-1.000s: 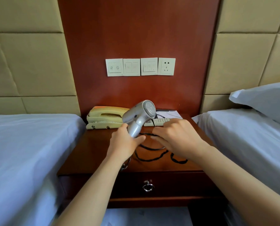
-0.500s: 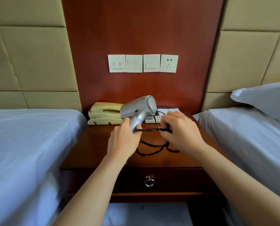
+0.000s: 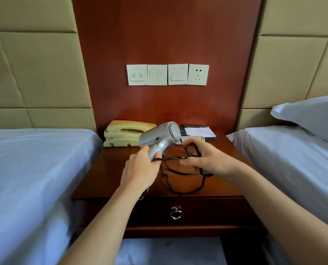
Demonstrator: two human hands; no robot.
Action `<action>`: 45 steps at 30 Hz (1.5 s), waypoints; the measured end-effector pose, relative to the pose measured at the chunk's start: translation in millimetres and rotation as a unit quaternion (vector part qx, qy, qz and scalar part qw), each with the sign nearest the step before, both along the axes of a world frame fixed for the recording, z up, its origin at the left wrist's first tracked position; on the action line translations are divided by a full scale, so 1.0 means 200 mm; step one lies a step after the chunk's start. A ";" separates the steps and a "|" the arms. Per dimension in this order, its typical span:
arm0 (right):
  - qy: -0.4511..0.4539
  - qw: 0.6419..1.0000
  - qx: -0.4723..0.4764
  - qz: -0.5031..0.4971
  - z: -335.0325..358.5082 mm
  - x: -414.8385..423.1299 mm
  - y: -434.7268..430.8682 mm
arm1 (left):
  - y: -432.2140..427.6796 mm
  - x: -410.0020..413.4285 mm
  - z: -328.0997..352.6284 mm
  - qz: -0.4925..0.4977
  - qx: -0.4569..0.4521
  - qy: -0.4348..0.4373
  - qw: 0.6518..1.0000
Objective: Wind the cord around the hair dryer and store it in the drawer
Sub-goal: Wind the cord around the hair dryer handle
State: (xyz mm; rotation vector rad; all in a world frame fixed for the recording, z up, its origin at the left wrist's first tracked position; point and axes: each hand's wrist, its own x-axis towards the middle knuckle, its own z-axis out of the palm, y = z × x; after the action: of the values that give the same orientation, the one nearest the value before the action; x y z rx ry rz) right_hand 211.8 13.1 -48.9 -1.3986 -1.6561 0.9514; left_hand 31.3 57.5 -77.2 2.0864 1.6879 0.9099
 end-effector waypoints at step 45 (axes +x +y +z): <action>-0.070 0.986 0.133 0.070 -0.07 -0.13 -0.05 | 0.28 -0.27 -0.17 0.081 -0.070 -0.058 0.993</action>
State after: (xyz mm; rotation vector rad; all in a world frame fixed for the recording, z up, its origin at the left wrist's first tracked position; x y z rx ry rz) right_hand 185.9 2.6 -62.2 -1.2046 -1.9284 0.6877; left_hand -22.1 114.3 -111.7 1.7932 1.8230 0.9107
